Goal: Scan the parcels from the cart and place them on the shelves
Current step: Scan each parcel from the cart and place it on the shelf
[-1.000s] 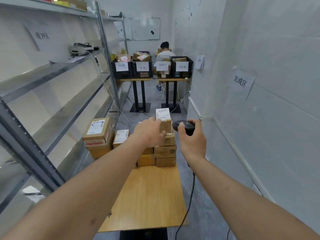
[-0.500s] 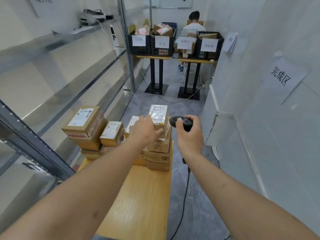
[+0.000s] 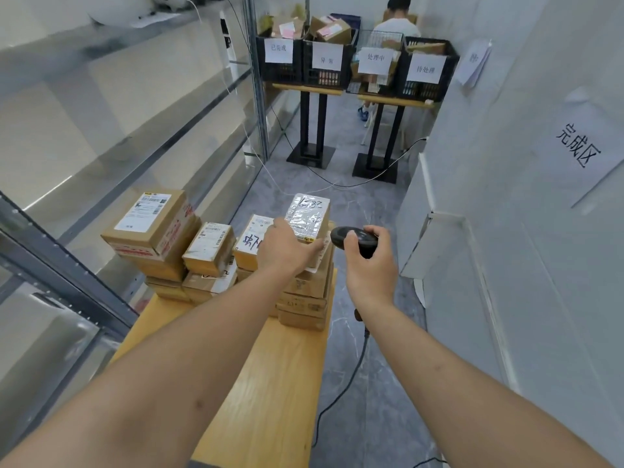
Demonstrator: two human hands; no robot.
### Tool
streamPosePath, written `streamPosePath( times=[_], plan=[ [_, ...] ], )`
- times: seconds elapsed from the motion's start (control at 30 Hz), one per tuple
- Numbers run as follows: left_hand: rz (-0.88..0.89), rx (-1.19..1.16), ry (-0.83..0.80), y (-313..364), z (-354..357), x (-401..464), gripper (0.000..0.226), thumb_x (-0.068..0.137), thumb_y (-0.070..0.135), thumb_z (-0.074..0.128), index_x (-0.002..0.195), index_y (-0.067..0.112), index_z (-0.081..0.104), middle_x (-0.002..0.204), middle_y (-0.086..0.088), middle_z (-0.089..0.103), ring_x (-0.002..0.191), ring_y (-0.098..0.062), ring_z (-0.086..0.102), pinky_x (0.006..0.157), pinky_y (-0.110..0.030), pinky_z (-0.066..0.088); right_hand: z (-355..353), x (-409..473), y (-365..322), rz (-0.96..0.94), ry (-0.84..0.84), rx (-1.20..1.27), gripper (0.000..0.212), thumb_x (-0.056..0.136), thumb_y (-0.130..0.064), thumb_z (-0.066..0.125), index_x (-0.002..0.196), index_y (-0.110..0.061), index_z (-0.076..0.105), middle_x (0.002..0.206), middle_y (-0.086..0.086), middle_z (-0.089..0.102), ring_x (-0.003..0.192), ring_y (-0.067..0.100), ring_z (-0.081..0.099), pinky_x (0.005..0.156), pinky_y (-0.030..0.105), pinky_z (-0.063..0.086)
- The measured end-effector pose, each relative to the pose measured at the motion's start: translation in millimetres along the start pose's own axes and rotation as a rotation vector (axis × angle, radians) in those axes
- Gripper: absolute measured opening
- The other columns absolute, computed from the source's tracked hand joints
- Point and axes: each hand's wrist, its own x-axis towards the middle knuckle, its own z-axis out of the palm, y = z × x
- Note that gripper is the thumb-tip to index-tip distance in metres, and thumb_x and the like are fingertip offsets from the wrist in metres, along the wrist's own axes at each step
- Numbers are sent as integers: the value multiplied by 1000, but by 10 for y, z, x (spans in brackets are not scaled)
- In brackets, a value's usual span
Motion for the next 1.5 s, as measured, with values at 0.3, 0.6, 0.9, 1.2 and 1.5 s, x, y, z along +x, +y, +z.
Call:
streamPosePath(
  times=[0.3, 0.6, 0.9, 1.2, 1.5],
  plan=[
    [277, -128, -55, -107, -154, 53, 94, 77, 30, 92, 155, 21, 40, 140, -1, 48, 127, -18, 49, 98, -28, 44, -127, -54, -112, -66, -9, 43, 19, 100, -47, 62, 117, -43, 55, 95, -27, 63, 89, -14, 59, 74, 23, 50],
    [458, -84, -67, -125, -471, -158, 101, 72, 3, 92, 158, 20, 41, 146, 1, 49, 129, -17, 50, 101, -27, 49, -336, -235, -323, -191, -2, 70, 24, 99, -45, 63, 122, -42, 56, 104, -24, 65, 94, -7, 62, 77, 19, 49],
    [467, -84, -13, -360, -785, -508, 102, 69, 6, 95, 154, 28, 43, 146, 9, 47, 137, -13, 47, 93, -20, 50, -431, -747, -558, -248, -3, 71, 19, 98, -47, 61, 116, -45, 55, 101, -20, 67, 92, 4, 66, 81, 36, 58],
    [539, -101, -51, -782, -1243, -1083, 103, 70, 0, 92, 156, 25, 42, 150, 6, 45, 140, -18, 45, 100, -28, 50, -511, -1710, -813, -301, 36, 48, 19, 99, -42, 62, 116, -42, 55, 99, -22, 66, 91, -5, 63, 75, 24, 51],
    [498, -128, -52, -1515, -1766, -1835, 103, 71, -2, 92, 158, 20, 41, 148, 4, 46, 139, -17, 46, 95, -19, 43, -398, -2946, -980, -341, 35, -6, 19, 99, -42, 62, 117, -42, 55, 99, -23, 65, 91, -1, 65, 75, 27, 58]
  ],
)
